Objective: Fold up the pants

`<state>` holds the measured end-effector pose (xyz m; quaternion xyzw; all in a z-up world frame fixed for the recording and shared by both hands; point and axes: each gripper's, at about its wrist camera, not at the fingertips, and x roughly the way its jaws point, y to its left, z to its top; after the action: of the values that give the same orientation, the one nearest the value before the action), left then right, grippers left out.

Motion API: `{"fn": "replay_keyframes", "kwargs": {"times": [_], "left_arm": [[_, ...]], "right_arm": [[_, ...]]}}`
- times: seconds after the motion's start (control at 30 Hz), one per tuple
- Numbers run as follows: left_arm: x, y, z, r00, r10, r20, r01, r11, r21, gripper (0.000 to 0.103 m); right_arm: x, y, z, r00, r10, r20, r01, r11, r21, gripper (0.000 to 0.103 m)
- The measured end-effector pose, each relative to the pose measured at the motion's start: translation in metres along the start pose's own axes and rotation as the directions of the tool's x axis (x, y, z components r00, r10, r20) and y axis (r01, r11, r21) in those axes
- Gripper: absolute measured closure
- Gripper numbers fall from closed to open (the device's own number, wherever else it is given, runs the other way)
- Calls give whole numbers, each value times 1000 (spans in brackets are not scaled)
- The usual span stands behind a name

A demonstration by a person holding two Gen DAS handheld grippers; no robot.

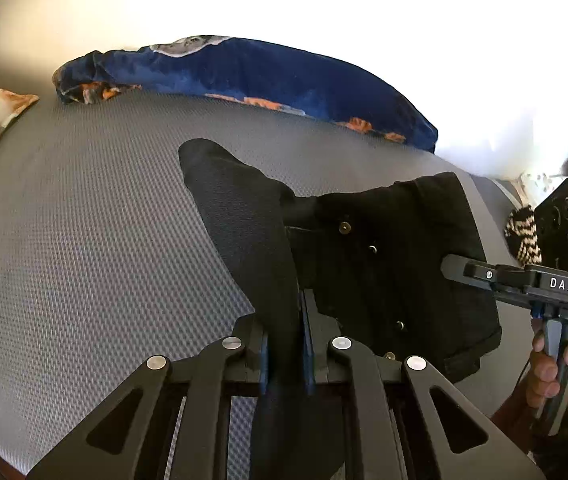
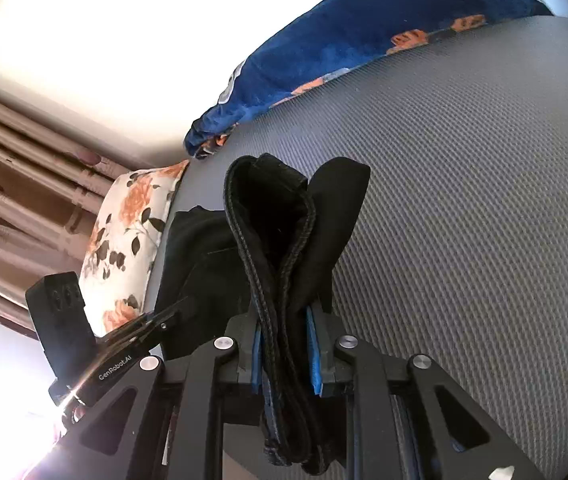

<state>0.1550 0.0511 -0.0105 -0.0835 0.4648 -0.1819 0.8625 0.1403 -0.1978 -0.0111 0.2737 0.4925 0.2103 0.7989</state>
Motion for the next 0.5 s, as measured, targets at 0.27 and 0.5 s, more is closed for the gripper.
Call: {"fn": "replay_keyframes", "kwargs": {"times": [0.27, 0.5], "left_arm": [[15, 6, 39, 1000, 13, 12, -13, 1000, 10, 90], [35, 20, 71, 1000, 20, 17, -20, 1000, 6, 90]], "right_arm": [[16, -2, 38, 1000, 4, 0, -4, 1000, 2, 85], [35, -5, 72, 1000, -4, 0, 4, 1000, -2, 85]]}}
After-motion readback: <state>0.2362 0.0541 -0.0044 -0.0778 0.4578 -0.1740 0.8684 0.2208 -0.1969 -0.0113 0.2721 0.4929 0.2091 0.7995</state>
